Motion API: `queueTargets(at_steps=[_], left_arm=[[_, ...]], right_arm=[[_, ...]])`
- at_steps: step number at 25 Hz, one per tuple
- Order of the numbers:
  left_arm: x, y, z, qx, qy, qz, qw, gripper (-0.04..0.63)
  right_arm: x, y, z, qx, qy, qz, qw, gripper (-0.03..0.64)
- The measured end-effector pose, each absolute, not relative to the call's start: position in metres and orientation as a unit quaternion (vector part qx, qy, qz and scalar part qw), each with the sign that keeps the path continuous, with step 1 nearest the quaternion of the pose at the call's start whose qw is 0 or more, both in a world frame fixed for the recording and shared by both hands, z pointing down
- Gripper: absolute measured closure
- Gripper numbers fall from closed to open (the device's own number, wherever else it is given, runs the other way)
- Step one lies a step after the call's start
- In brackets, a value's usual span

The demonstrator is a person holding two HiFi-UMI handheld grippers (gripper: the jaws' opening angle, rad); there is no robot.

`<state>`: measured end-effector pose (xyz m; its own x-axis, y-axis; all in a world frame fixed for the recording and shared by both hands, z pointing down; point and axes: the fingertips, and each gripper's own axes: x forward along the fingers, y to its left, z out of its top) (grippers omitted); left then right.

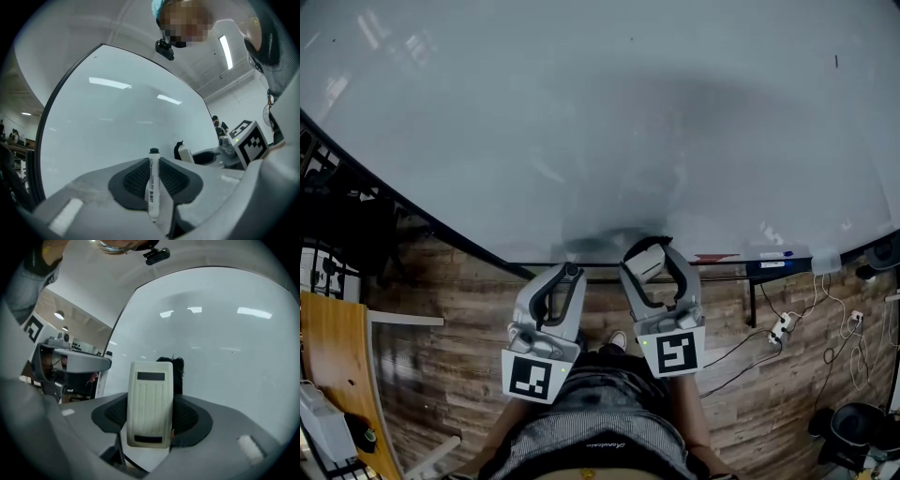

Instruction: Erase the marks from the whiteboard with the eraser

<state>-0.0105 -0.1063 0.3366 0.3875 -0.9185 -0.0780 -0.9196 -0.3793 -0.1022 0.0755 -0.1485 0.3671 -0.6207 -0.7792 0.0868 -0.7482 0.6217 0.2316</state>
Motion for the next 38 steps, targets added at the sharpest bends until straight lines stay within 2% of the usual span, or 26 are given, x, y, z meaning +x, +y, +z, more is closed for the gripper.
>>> queueTargets(at_steps=[8, 12, 18, 38], left_arm=[[0.019, -0.096, 0.321, -0.837, 0.541, 0.020, 0.083, 0.523], [0.024, -0.090, 0.299, -0.833, 0.543, 0.036, 0.098, 0.523], [0.031, -0.079, 0.286, -0.826, 0.549, 0.043, 0.120, 0.523], [0.052, -0.057, 0.306, -0.825, 0.555, 0.015, 0.108, 0.523]], right_arm=[[0.073, -0.117, 0.331, 0.442, -0.894, -0.072, -0.007, 0.356], [0.079, -0.105, 0.308, 0.449, -0.890, -0.074, -0.034, 0.356], [0.082, -0.091, 0.299, 0.433, -0.896, -0.089, -0.034, 0.355], [0.106, -0.070, 0.307, 0.424, -0.902, -0.078, -0.035, 0.356]])
